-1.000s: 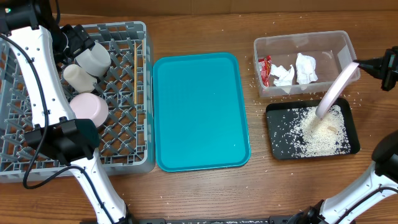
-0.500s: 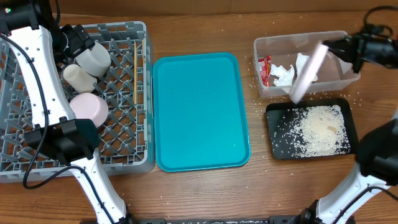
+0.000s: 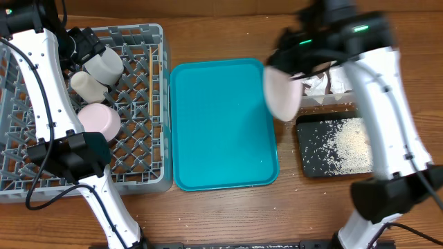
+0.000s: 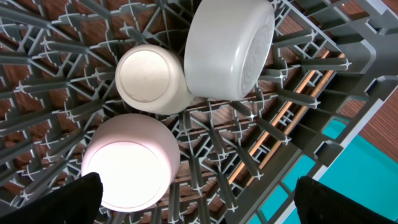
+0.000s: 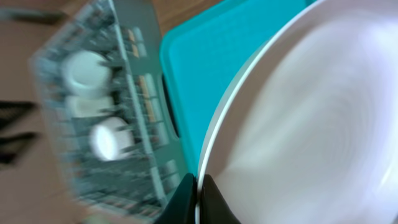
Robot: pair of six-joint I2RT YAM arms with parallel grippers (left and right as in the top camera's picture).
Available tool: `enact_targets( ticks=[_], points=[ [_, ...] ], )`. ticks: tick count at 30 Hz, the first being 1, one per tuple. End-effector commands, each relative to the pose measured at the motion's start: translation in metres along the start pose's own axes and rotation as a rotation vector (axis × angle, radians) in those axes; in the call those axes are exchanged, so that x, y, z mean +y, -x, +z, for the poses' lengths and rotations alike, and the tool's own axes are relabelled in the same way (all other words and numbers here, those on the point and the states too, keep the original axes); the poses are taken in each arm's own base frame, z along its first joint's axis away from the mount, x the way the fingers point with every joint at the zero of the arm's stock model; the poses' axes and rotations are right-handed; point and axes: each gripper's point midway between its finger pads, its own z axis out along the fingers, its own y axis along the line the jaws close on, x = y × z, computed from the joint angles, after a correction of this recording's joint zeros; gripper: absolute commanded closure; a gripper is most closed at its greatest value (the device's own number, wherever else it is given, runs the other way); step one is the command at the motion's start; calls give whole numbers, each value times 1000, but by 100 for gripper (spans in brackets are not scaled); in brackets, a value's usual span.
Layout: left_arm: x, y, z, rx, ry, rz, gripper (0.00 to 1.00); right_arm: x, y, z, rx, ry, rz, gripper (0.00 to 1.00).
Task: Sort waste into correct bins and load items into the dishwasher
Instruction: 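Carry the empty plate left and set it on the teal tray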
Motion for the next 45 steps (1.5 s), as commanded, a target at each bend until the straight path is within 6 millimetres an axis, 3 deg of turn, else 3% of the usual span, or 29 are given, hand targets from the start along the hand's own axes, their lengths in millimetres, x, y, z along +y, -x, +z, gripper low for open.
enact_targets(
  ticks=[1, 5, 14, 19, 22, 24, 26, 28, 29, 30, 32, 36, 39, 43, 45],
  points=[
    [-1, 2, -17, -36, -20, -19, 0, -1, -10, 28, -190, -277, -47, 96],
    [-1, 1, -17, -36, -20, -18, 0, 17, -41, 72, -231, -386, -134, 96],
    [-1, 1, -17, -35, -20, -18, 0, 19, -89, 165, -159, -474, -170, 96],
    [-1, 1, -17, -36, -21, -18, 0, 25, -120, 201, -30, -424, -175, 96],
    [-1, 1, -17, -36, -20, -18, 0, 26, -128, 210, -18, -426, -190, 95],
    [-1, 1, -17, -36, -21, -18, 0, 29, -133, 212, -9, -416, -197, 89],
    [-1, 1, -17, -36, -20, -18, 0, 34, -141, 213, 23, -390, -204, 72],
    [-1, 1, -17, -36, -21, -18, 0, 37, -144, 213, 48, -373, -229, 45],
    [-1, 1, -17, -36, -20, -18, 0, 39, -143, 210, 54, -365, -241, 28],
    [-1, 1, -17, -36, -20, -18, 0, 41, -141, 207, 51, -361, -244, 16],
    [-1, 1, -17, -36, -20, -18, 0, 44, -131, 192, 37, -359, -230, 0],
    [-1, 1, -17, -36, -21, -18, 0, 51, -96, 144, -38, -351, -187, 0],
    [-1, 1, -17, -36, -21, -18, 0, 47, -54, 87, -143, -354, -125, 0],
    [-3, 1, -17, -32, -29, -32, 0, 19, 3, 4, -305, -381, -8, 0],
    [-16, -6, -18, 4, -106, -25, 0, 0, 27, -30, -377, -399, 55, 0]
  ],
)
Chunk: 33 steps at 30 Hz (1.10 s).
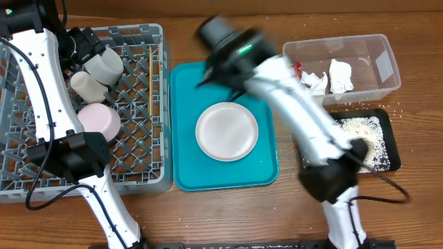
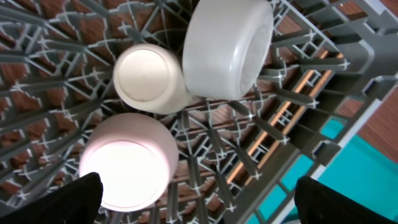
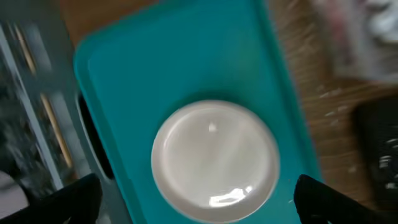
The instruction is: Sort waste into correct bins and load items into the dishwasher
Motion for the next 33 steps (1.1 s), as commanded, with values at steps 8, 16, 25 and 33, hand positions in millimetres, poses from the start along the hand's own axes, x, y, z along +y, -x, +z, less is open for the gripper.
enact_targets(
  ticks=[8, 16, 25, 33],
  points=[
    [-132, -67, -81, 198, -878, 384, 0, -181, 131, -84, -279, -107, 430, 0],
    [-190, -147, -46, 224, -524, 568, 0, -265, 156, -87, -298, -174, 621, 0],
    [-252, -271, -52, 160, -358, 911, 0, -283, 159, -89, -306, -192, 661, 0],
    [-251, -339, -33, 122, -126, 926, 23, -283, 159, -89, -306, -192, 661, 0]
  ],
)
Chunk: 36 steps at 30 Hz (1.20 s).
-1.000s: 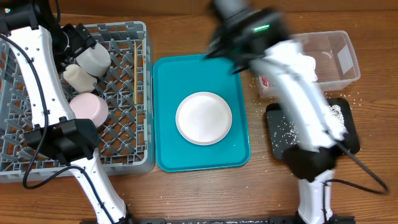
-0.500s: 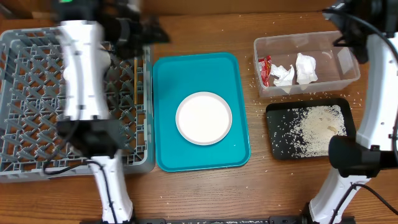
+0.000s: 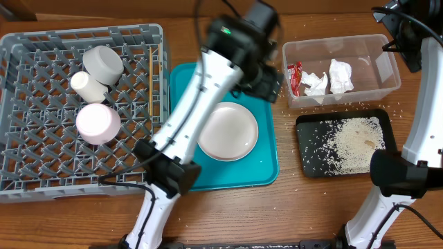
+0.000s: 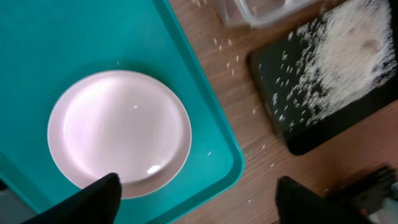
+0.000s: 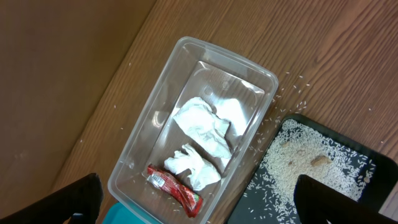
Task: Sort waste into correct bins and load items into the dishwasher
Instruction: 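Move the left gripper to the plate and grasp its rim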
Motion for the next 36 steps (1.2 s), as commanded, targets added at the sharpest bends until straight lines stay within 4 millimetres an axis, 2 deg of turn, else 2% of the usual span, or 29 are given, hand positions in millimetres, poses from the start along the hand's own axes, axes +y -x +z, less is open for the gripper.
enact_targets(
  ticks=[1, 4, 8, 9, 10, 19, 25, 28, 32, 35, 36],
  points=[
    [8, -15, 10, -14, 221, -129, 24, 1, 1, -1, -5, 3, -6, 0],
    [8, -41, 42, 64, 326, -201, 25, 1, 1, -1, -5, 3, -6, 0],
    [-1, -66, 80, 165, 329, -178, 24, 1, 1, -1, -5, 3, -6, 0],
    [-4, -77, 99, 200, 328, -158, 23, 1, 1, -1, -5, 3, -6, 0],
    [-5, -81, 107, 214, 328, -148, 23, 1, 1, -1, -5, 3, -6, 0],
    [1, -94, 167, 229, 289, -89, 22, 1, 1, -1, -5, 3, -6, 0],
    [7, -100, 183, 230, 294, -90, 36, 1, 1, -1, -5, 3, -6, 0],
    [7, -99, 185, 221, 290, -90, 50, 1, 1, -1, -5, 3, -6, 0],
    [7, -96, 186, 208, 290, -88, 60, 1, 1, -1, -5, 3, -6, 0],
    [12, -92, 185, 186, 322, -83, 71, 1, 1, -1, -5, 3, -6, 0],
    [14, -91, 185, 179, 334, -80, 77, 1, 1, -1, -5, 3, -6, 0]
  ],
)
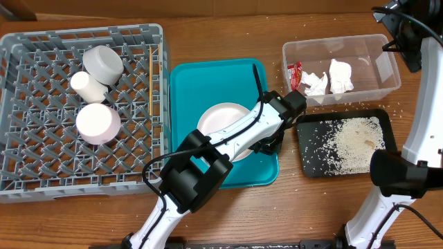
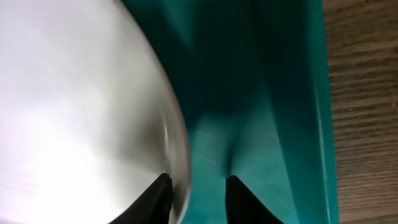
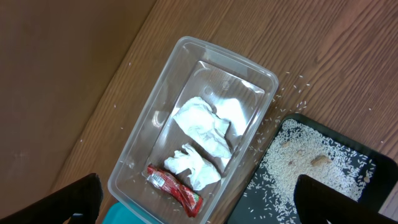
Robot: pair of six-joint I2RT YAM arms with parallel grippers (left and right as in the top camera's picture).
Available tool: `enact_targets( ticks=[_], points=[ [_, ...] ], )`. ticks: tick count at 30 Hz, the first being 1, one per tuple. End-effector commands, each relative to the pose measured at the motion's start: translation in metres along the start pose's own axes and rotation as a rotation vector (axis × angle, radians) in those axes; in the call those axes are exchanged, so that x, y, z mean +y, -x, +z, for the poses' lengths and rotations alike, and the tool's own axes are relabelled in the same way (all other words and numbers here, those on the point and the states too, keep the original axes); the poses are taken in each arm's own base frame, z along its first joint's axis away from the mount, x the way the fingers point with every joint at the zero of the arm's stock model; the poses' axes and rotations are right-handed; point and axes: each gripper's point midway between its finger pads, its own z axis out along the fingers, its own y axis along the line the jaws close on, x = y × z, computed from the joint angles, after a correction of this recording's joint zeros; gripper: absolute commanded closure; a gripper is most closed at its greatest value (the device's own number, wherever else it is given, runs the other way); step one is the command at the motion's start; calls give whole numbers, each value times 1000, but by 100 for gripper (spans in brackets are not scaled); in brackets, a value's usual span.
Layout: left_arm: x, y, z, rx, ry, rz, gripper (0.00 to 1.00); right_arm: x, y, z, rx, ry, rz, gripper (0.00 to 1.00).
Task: Sort waste into correct bins and load items into the dishwasher
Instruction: 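Move the left gripper to the plate and grasp its rim, then lift the plate and carry it left over the dish rack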
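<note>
A white plate [image 1: 220, 122] lies flat on the teal tray [image 1: 201, 83]. My left gripper [image 1: 270, 146] is down at the plate's right edge. In the left wrist view the plate [image 2: 74, 112] fills the left side and the tray [image 2: 273, 93] the right. The left gripper [image 2: 196, 198] is open, one finger over the plate's rim and the other over the tray. My right gripper [image 1: 400, 24] hangs high at the back right. In its wrist view the right gripper [image 3: 199, 205] is wide open and holds nothing.
The grey dish rack [image 1: 41, 173] on the left holds a white bowl [image 1: 102, 63], a cream cup [image 1: 86, 84], a pink cup [image 1: 97, 123] and chopsticks [image 1: 150, 79]. A clear bin [image 1: 387, 62] holds tissues and a red wrapper. A black tray [image 1: 308, 162] holds rice.
My left gripper was wide open high above the tray and plate. Now it sits low at the plate's right rim with its fingers closer together. The right arm has not moved.
My right gripper held the plate tilted near the tray's right side while the left hung over the rack. Then the plate lay on the tray, the right gripper open above it. Then the right was at the back right, the left over the tray, now at the rim.
</note>
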Motion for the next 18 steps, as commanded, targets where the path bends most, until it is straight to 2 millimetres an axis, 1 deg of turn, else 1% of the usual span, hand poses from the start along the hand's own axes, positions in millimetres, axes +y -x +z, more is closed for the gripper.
enact_targets(
  ticks=[1, 2, 3, 5, 6, 9, 11, 15, 18],
  points=[
    [10, 4, -5, -39, 47, 1, 86, 1, 1, -1, -5, 3, -6, 0],
    [13, 4, -5, -42, 59, 1, 93, 1, 1, -1, -5, 3, -6, 0],
    [16, 4, -6, -43, 75, 0, 96, 1, 1, -1, -5, 3, -6, 0],
    [22, 5, -9, -47, 105, -1, 96, 1, 1, -1, -5, 3, -6, 0],
    [29, 6, -16, -51, 134, -2, 96, 1, 1, -1, -5, 3, -6, 0],
    [35, 10, -36, -63, 166, -3, 96, 1, 1, -1, -5, 3, -6, 0],
    [37, 15, -57, -79, 162, -9, 96, 1, 1, -1, -5, 3, -6, 0],
    [43, 30, -106, -139, 124, -24, 96, 1, 1, -1, -5, 3, -6, 0],
    [62, 46, -148, -209, 85, -43, 96, 1, 1, -1, -5, 3, -6, 0]
  ],
)
